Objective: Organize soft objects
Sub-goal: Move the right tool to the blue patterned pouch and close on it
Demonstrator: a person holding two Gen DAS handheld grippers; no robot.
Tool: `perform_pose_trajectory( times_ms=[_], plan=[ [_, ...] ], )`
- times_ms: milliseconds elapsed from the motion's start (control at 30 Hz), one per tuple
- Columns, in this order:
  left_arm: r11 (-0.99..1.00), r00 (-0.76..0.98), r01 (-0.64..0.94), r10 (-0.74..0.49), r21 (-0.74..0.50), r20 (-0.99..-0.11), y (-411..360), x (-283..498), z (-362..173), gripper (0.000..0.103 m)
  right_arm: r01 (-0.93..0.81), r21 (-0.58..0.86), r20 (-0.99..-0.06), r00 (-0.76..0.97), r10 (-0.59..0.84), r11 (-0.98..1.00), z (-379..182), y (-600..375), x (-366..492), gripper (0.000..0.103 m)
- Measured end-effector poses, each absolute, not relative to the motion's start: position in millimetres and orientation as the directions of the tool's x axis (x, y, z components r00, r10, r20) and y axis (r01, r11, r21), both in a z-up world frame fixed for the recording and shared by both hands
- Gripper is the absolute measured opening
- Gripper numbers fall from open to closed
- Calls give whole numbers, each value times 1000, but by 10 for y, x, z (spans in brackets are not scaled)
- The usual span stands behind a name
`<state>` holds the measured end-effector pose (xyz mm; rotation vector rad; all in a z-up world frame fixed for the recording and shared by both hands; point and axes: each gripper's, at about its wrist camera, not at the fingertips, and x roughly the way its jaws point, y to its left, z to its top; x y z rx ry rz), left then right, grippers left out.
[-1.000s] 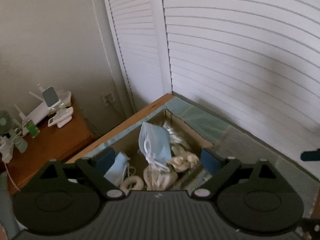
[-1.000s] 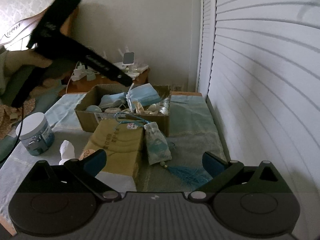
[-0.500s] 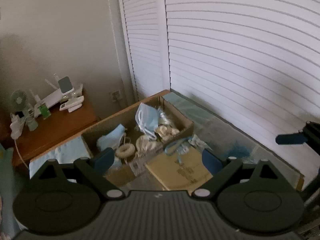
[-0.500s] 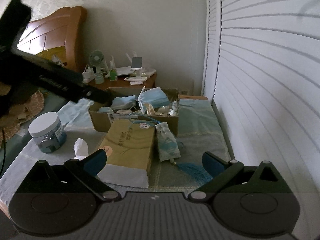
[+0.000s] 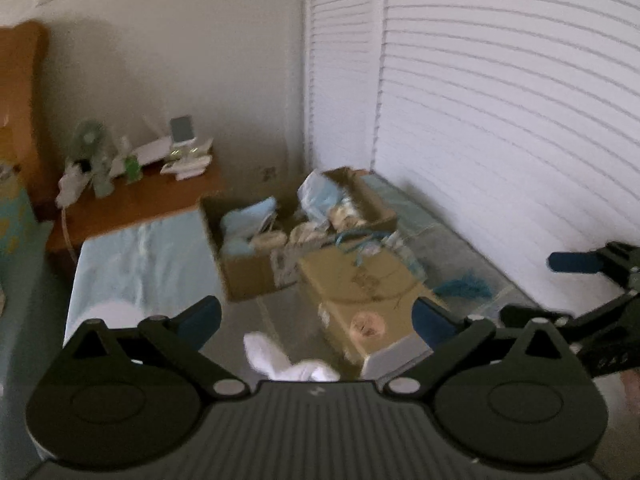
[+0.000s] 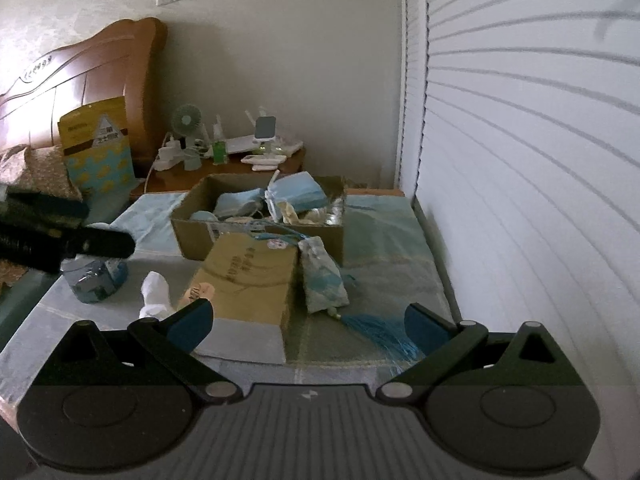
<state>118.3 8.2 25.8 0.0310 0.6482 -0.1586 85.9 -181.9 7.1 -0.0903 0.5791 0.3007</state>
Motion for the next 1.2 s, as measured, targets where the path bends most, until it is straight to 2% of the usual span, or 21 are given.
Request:
perform_pose_trajectory(
  times_ms=[233,633,1200],
  plan=[
    [997,773,77,-64,-8,-631,118,1214,-108,101,-271,-15,-573,791,213,963,-25,-1873,953,103],
    [1000,737,26,-11,12,-676,146,1407,-447,101,-223,-26,-608,777,162,974,-166,-1929,1305,103],
    [999,717,54,-43,-7,-696,138,1474,-660,102,-195,-34,-637,760,129,980,-336,-1965,1720,102]
  ],
)
